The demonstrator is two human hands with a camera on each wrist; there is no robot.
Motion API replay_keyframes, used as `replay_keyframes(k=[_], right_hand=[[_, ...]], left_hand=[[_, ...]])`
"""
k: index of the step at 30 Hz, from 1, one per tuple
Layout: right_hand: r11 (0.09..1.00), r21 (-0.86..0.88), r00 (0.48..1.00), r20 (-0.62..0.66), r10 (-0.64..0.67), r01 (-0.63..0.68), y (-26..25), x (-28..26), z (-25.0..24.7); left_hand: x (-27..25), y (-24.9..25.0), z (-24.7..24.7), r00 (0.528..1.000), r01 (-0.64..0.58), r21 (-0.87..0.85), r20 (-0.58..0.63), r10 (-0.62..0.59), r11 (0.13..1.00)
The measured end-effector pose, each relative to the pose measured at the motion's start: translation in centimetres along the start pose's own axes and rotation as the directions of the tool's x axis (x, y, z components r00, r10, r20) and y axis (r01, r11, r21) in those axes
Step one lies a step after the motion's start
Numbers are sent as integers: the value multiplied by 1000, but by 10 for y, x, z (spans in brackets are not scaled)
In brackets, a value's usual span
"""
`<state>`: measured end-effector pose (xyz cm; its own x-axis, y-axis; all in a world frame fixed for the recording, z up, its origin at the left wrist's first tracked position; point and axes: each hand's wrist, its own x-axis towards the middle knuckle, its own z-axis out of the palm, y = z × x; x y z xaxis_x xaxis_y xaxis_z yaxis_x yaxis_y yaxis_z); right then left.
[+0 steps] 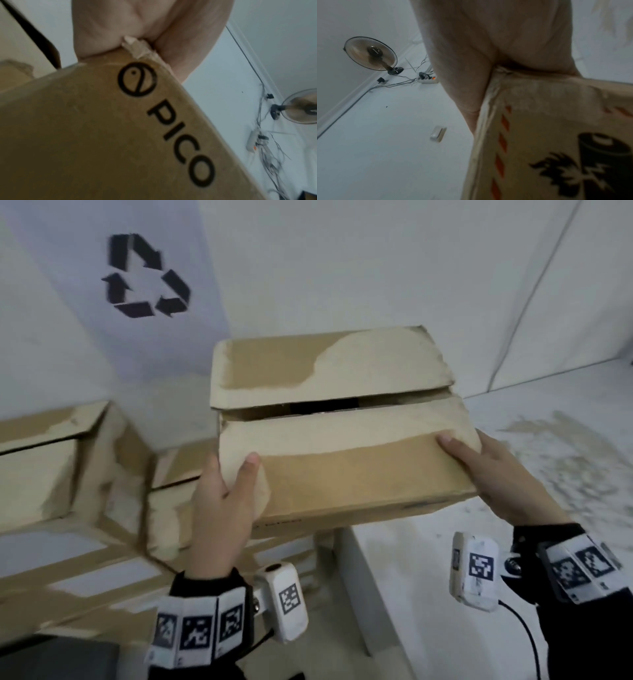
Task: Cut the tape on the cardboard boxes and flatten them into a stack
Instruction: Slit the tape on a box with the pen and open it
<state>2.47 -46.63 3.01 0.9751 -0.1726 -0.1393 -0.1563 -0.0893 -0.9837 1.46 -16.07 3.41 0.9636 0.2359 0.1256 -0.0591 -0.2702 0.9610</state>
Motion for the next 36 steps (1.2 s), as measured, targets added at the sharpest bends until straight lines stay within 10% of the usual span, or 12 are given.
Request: replay_keyframes(k=[9,19,30,36], right_hand=[[979,-97,982,-85,169,-177,78,1,-234],[973,-123,978,-107,182,-195,123,77,-364],[967,-1,956,-147,253,-256,177,91,-406],[952,11,951,-52,305,-305,161,153,-454]], left_hand=[[-90,-14,244,974,195,-35,128,-189,980],[-97,-15,405,959,258,-32,127,-253,965],[-44,-19,471,917,253,254,243,-315,933],[-80,-1,471,971,236,351,-55,-231,906]])
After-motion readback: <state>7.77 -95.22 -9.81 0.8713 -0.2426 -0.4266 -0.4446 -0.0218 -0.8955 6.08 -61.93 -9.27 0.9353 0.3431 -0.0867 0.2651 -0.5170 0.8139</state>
